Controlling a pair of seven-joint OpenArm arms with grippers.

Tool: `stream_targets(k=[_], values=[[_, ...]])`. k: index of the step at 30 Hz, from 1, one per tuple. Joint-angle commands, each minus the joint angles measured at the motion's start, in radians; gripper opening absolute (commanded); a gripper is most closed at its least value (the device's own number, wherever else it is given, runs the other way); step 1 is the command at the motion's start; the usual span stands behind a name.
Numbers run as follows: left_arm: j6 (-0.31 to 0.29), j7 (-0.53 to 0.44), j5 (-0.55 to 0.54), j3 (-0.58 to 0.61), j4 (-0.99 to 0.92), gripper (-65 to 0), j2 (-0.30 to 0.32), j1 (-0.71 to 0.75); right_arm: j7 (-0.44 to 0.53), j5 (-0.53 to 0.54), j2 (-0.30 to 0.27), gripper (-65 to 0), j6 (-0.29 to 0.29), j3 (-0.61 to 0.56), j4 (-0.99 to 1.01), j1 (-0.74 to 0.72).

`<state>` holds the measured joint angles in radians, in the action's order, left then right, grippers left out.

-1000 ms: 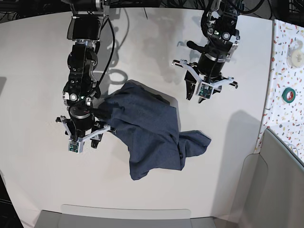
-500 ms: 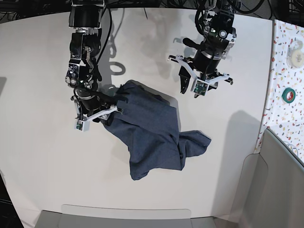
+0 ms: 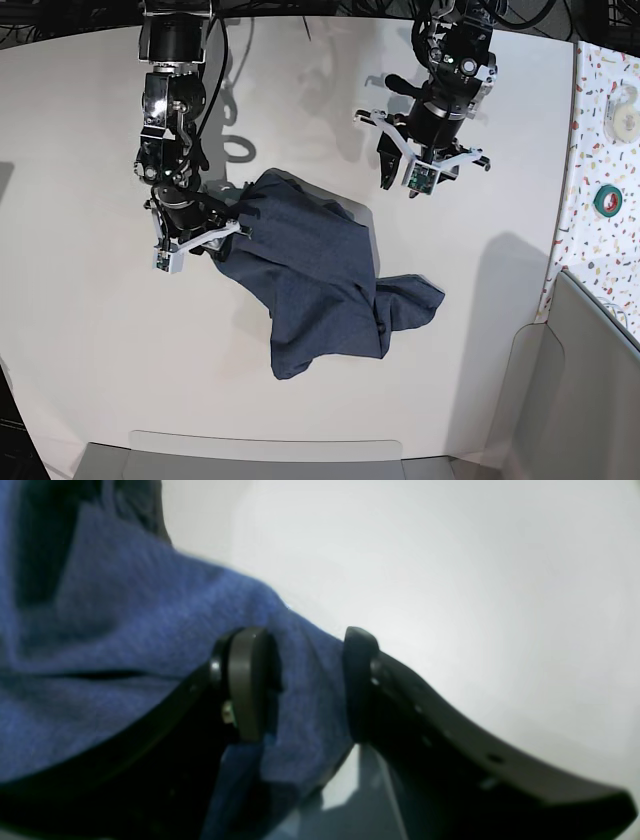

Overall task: Layout the t-shirt on the table in an organized manner, then fold the t-shirt properly
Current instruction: 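Lower the right gripper onto the crumpled shirt edge and grasp it, then lift the grasped fabric with the right gripper and swing it across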

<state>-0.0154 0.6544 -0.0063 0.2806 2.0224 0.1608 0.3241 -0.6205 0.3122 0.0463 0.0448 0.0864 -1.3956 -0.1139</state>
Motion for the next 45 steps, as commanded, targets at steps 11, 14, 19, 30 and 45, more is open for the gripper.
stream_targets(k=[11, 14, 19, 30, 45], values=[[0.005, -0.021, 0.004, -0.001, 0.016, -42.2, 0.000, -0.003, -0.040, 0.000, 0.004, -64.9, 0.080, -0.145, -0.255, 0.021], [0.005, -0.021, 0.004, -0.001, 0.016, -42.2, 0.001, 0.008, -0.040, -0.003, 0.000, -64.9, 0.079, -0.254, -0.391, 0.026], [0.005, -0.023, 0.004, -0.004, 0.019, -42.2, 0.001, 0.017, -0.040, -0.005, 0.000, -64.9, 0.079, -0.442, -0.468, 0.007], [0.005, -0.068, 0.004, -0.310, 0.021, -42.2, -0.065, 0.040, -0.040, -0.005, 0.000, -64.9, 0.082, -0.857, -0.453, -0.069], [0.005, -0.072, 0.004, -0.418, 0.019, -42.2, -0.065, 0.062, -0.031, -0.003, -0.053, -64.9, 0.079, -0.873, -0.598, -0.057]])
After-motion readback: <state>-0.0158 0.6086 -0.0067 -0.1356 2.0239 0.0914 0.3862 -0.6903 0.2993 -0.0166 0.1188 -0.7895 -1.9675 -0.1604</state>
